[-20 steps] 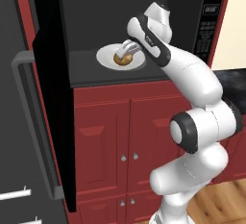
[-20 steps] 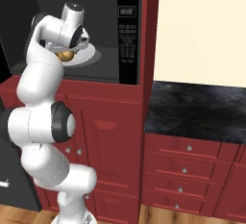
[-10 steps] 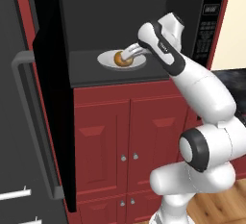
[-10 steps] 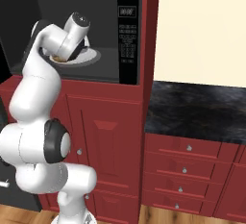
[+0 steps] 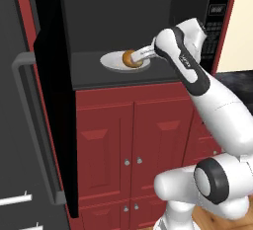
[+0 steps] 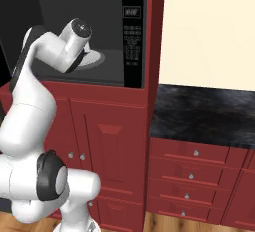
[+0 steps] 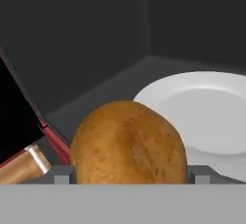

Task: Retrieve the reheated potato from the microwave, then place the potato, cheese, and condiment on the cutting board.

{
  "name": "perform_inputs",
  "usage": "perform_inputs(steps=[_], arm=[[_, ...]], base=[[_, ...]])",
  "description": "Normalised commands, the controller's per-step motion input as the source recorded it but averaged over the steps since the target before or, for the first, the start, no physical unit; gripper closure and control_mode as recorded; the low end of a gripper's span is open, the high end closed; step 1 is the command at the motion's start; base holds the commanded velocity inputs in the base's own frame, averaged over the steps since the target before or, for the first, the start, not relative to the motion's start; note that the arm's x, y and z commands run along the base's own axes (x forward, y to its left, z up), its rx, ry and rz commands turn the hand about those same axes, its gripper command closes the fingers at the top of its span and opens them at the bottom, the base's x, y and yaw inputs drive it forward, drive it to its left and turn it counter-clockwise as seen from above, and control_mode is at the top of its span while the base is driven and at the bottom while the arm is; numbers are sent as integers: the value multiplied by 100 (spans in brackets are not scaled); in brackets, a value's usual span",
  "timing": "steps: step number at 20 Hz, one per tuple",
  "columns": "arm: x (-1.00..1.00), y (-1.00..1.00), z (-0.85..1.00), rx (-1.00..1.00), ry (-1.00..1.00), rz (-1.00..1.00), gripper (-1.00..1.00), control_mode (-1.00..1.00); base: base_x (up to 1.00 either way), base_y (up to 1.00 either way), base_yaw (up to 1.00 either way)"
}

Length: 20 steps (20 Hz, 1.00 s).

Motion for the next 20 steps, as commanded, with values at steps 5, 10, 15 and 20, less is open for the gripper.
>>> perform_inputs(steps=[5,10,15,20], arm=[[-79,-26,13,1,-5,-17,100,-100],[-83,-16,0,0,0,-18,100,-100],[-85,-11,1,0,0,-17,100,-100],[-83,-8,0,0,1,-20,100,-100]], base=[[0,0,0],[0,0,0],[0,0,0],[0,0,0]])
